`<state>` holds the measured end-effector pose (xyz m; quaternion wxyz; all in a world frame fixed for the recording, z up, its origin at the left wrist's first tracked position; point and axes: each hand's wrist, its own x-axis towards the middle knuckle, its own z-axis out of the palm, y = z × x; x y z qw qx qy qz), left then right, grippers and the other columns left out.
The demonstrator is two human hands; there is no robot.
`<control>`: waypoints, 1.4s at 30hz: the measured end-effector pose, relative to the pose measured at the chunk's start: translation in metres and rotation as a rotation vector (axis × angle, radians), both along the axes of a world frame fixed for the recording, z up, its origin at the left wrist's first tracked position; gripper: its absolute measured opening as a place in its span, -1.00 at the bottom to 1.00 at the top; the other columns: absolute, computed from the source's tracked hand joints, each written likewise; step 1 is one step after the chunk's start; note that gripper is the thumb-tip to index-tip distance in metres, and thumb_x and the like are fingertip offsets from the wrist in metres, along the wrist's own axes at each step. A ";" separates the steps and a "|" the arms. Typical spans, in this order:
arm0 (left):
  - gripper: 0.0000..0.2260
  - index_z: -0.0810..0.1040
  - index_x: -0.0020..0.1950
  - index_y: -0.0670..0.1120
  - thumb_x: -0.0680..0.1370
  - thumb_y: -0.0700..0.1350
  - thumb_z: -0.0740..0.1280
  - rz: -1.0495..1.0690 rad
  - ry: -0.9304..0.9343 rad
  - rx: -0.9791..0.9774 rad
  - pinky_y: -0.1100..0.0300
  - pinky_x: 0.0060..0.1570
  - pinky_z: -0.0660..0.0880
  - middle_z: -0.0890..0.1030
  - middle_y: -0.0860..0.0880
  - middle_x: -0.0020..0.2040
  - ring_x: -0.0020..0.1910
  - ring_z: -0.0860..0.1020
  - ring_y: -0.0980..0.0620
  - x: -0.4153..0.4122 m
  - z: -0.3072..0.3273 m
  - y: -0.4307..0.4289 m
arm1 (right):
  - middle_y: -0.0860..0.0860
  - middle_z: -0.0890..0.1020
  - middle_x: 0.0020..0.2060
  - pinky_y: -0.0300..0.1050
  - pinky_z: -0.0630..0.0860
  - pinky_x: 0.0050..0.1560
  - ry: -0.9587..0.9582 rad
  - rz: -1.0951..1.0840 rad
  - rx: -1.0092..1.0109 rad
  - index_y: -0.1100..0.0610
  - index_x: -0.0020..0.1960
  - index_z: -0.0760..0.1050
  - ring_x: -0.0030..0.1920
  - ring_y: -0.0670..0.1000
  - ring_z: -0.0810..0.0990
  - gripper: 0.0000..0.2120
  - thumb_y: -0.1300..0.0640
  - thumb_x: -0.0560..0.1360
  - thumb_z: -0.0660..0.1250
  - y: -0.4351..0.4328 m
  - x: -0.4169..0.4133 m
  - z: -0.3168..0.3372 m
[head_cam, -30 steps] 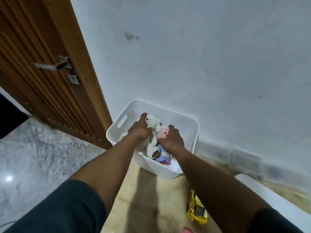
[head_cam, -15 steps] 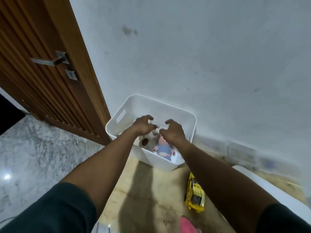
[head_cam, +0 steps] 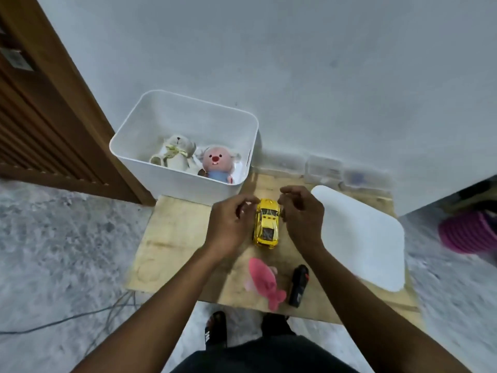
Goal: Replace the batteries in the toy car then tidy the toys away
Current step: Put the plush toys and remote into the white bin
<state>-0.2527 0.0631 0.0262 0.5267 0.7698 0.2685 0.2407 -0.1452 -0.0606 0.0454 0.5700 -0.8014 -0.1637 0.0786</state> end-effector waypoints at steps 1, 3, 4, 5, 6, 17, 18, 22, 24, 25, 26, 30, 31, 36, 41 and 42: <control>-0.83 0.70 -0.04 0.08 0.53 -0.18 0.37 -0.037 0.068 -0.005 0.18 -0.29 0.51 0.61 0.18 -0.34 -0.35 0.55 0.22 -0.006 -0.009 -0.012 | -0.04 0.68 -0.30 -0.02 0.59 -0.25 -0.010 -0.001 -0.042 0.01 -0.06 0.64 -0.31 0.02 0.64 -0.89 0.14 0.45 0.36 -0.018 -0.007 -0.011; -0.86 0.67 0.04 0.10 0.52 -0.06 0.37 -0.092 0.287 -0.027 0.14 -0.22 0.56 0.62 0.13 -0.27 -0.26 0.61 0.14 -0.019 -0.028 -0.025 | -0.10 0.67 -0.28 -0.07 0.57 -0.23 -0.030 0.007 -0.150 0.01 -0.05 0.64 -0.30 -0.06 0.63 -0.89 0.21 0.48 0.41 -0.041 -0.016 -0.033; -0.81 0.63 0.08 0.12 0.48 0.05 0.37 -0.166 0.426 -0.024 0.12 -0.17 0.58 0.64 0.13 -0.19 -0.17 0.64 0.08 -0.021 -0.033 -0.039 | -0.11 0.67 -0.26 -0.11 0.54 -0.22 -0.018 -0.038 -0.203 0.00 -0.04 0.63 -0.29 -0.09 0.62 -0.88 0.20 0.48 0.44 -0.064 -0.023 -0.043; -0.69 0.57 0.12 0.13 0.42 0.17 0.34 -0.229 0.551 -0.028 0.10 -0.11 0.59 0.63 0.11 -0.10 -0.10 0.64 0.03 -0.022 -0.038 -0.048 | -0.11 0.66 -0.23 -0.13 0.51 -0.21 0.001 -0.067 -0.272 -0.01 -0.02 0.63 -0.28 -0.11 0.61 -0.89 0.16 0.48 0.45 -0.083 -0.028 -0.052; -0.54 0.51 0.16 0.11 0.33 0.28 0.31 -0.255 0.645 -0.071 0.07 -0.05 0.59 0.62 0.06 -0.01 -0.04 0.63 0.00 -0.025 -0.047 -0.050 | -0.10 0.65 -0.18 -0.15 0.49 -0.20 0.013 -0.053 -0.365 -0.02 0.02 0.61 -0.26 -0.13 0.60 -0.87 0.09 0.48 0.46 -0.091 -0.030 -0.063; -0.31 0.32 0.42 0.04 0.36 0.16 0.47 -0.306 0.796 -0.182 0.07 0.13 0.57 0.59 -0.05 0.23 0.16 0.61 -0.12 -0.023 -0.095 -0.085 | 0.06 0.46 0.31 -0.06 0.47 0.08 0.277 0.087 -0.746 -0.06 0.44 0.27 0.26 0.12 0.54 -0.24 -0.22 0.35 0.50 -0.138 -0.045 -0.114; -0.35 0.35 0.38 0.08 0.34 0.13 0.47 -0.290 0.783 -0.212 0.08 0.10 0.57 0.59 -0.03 0.20 0.13 0.61 -0.11 -0.023 -0.096 -0.086 | 0.08 0.49 0.30 -0.07 0.46 0.10 0.278 0.092 -0.748 -0.04 0.43 0.30 0.25 0.13 0.54 -0.26 -0.19 0.36 0.50 -0.138 -0.046 -0.116; -0.58 0.52 0.12 0.22 0.27 0.11 0.41 -0.247 0.671 -0.379 -0.06 0.04 0.64 0.68 0.01 0.08 0.05 0.66 -0.08 -0.026 -0.109 -0.084 | 0.08 0.53 0.15 -0.17 0.38 -0.01 0.285 0.033 -0.666 -0.01 0.30 0.45 0.14 0.12 0.56 -0.40 -0.03 0.31 0.54 -0.137 -0.050 -0.117; -0.68 0.57 0.07 0.26 0.33 0.08 0.37 -0.234 0.572 -0.499 -0.17 0.00 0.66 0.73 0.01 0.02 0.03 0.69 -0.10 -0.032 -0.113 -0.081 | 0.04 0.50 0.08 -0.18 0.38 -0.05 0.285 0.015 -0.596 -0.01 0.24 0.49 0.07 0.07 0.54 -0.48 0.00 0.33 0.53 -0.136 -0.055 -0.115; -0.71 0.58 0.10 0.26 0.39 0.03 0.33 -0.226 0.526 -0.535 -0.20 -0.01 0.66 0.74 0.02 -0.01 0.04 0.70 -0.12 -0.034 -0.109 -0.079 | 0.03 0.49 0.06 -0.18 0.38 -0.07 0.270 0.010 -0.559 0.00 0.21 0.50 0.04 0.05 0.53 -0.53 0.01 0.34 0.52 -0.135 -0.058 -0.112; -0.71 0.57 0.14 0.26 0.45 -0.01 0.29 -0.221 0.486 -0.551 -0.22 -0.02 0.66 0.75 0.02 -0.02 0.05 0.70 -0.14 -0.036 -0.099 -0.078 | 0.01 0.49 0.04 -0.18 0.40 -0.08 0.250 0.004 -0.526 0.00 0.19 0.51 0.02 0.03 0.53 -0.57 0.02 0.36 0.51 -0.133 -0.061 -0.110; -0.64 0.54 0.18 0.27 0.51 -0.12 0.19 -0.150 0.311 -0.536 -0.16 -0.16 0.68 0.72 0.17 -0.06 -0.02 0.69 -0.09 -0.041 -0.059 -0.076 | -0.06 0.57 -0.05 -0.22 0.47 -0.11 0.158 -0.008 -0.326 0.02 0.15 0.54 -0.05 -0.03 0.59 -0.64 0.09 0.36 0.44 -0.115 -0.071 -0.089; -0.63 0.53 0.22 0.23 0.51 -0.13 0.19 -0.118 0.273 -0.513 -0.07 -0.19 0.68 0.69 0.23 -0.05 -0.02 0.66 -0.03 -0.043 -0.048 -0.074 | -0.08 0.58 -0.09 -0.20 0.50 -0.13 0.133 0.001 -0.265 0.00 0.14 0.54 -0.09 -0.07 0.59 -0.63 0.06 0.34 0.41 -0.107 -0.073 -0.079; -0.62 0.44 0.19 0.05 0.38 -0.14 0.20 0.032 0.041 -0.218 0.18 -0.21 0.53 0.58 0.30 -0.05 -0.11 0.57 0.24 -0.039 0.010 -0.035 | -0.15 0.62 -0.06 -0.37 0.50 -0.08 0.009 0.092 -0.016 0.01 0.14 0.52 -0.06 -0.22 0.58 -0.59 -0.04 0.31 0.32 -0.052 -0.063 -0.020; -0.63 0.46 0.10 0.03 0.32 -0.21 0.21 0.165 -0.148 -0.100 0.18 -0.28 0.45 0.56 0.18 -0.19 -0.26 0.52 0.21 -0.017 0.083 0.032 | -0.09 0.59 -0.13 -0.25 0.53 -0.08 -0.067 0.114 0.111 0.07 0.16 0.54 -0.15 -0.14 0.56 -0.58 0.12 0.30 0.28 0.021 -0.027 0.031; -0.62 0.48 0.09 0.05 0.31 -0.21 0.22 0.200 -0.158 -0.087 0.13 -0.26 0.48 0.56 0.14 -0.19 -0.26 0.53 0.17 -0.013 0.097 0.048 | -0.05 0.59 -0.16 -0.28 0.51 -0.11 -0.085 0.127 0.150 0.11 0.16 0.54 -0.19 -0.14 0.53 -0.61 0.19 0.34 0.30 0.037 -0.020 0.042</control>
